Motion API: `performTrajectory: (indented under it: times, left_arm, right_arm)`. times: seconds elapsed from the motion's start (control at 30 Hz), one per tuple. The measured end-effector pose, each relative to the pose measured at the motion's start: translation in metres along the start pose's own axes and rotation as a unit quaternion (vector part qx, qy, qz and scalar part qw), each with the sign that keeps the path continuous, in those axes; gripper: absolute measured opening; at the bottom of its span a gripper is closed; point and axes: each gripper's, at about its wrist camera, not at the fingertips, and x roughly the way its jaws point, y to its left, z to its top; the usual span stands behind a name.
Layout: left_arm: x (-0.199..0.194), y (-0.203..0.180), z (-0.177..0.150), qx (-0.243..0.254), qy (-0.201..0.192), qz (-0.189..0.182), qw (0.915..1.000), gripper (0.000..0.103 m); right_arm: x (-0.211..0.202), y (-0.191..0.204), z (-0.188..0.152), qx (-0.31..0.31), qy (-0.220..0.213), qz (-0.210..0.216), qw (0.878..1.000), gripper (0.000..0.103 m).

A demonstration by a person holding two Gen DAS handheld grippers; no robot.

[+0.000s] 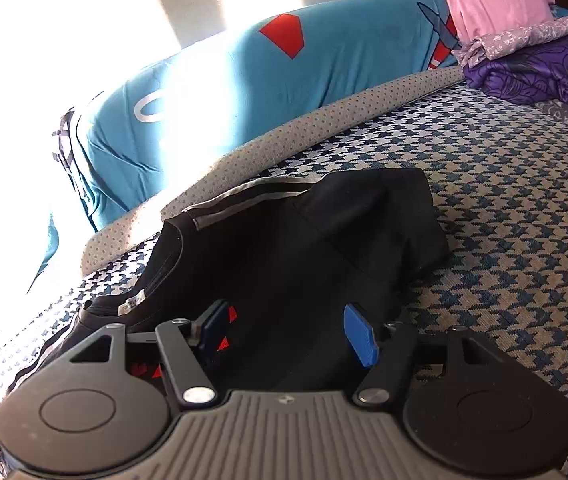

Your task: Fold clothes

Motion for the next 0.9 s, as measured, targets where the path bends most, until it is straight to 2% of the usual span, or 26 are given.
performTrajectory:
  times: [0.2, 0.3, 0.47, 0.6, 0.67, 0.77, 0.83, 0.9]
  left_arm:
    - [0.016, 0.018, 0.002, -0.034, 0.027, -0.012, 0.9990, 0.103]
    - [0.017, 0.024, 0.005, -0.047, 0.026, -0.014, 0.9985, 0.103]
    - [0.017, 0.034, 0.009, -0.079, 0.023, -0.040, 0.9959, 0.103]
    - [0.014, 0.044, 0.010, -0.119, 0.013, -0.105, 0.9873, 0.103]
    - [0.014, 0.044, 0.010, -0.124, 0.012, -0.124, 0.9844, 0.102]
    - [0.013, 0.040, 0.009, -0.117, 0.008, -0.125, 0.9852, 0.094]
    - [0.012, 0.038, 0.009, -0.112, 0.004, -0.124, 0.9859, 0.073]
    - [0.012, 0.036, 0.008, -0.106, 0.002, -0.120, 0.9871, 0.068]
  right_arm:
    - [0.002, 0.007, 0.001, -0.007, 0.004, 0.009, 1.000, 0.063]
    - [0.004, 0.009, 0.000, -0.011, 0.008, 0.011, 1.000, 0.063]
    - [0.005, 0.010, -0.001, -0.006, 0.015, 0.014, 1.000, 0.063]
    - [0.006, 0.011, -0.002, -0.005, 0.019, 0.014, 1.000, 0.063]
    - [0.006, 0.011, -0.002, -0.004, 0.020, 0.015, 1.000, 0.063]
    - [0.007, 0.012, -0.002, -0.005, 0.020, 0.015, 1.000, 0.063]
    - [0.007, 0.013, -0.002, -0.006, 0.021, 0.015, 1.000, 0.063]
    - [0.007, 0.013, -0.002, -0.005, 0.022, 0.015, 1.000, 0.063]
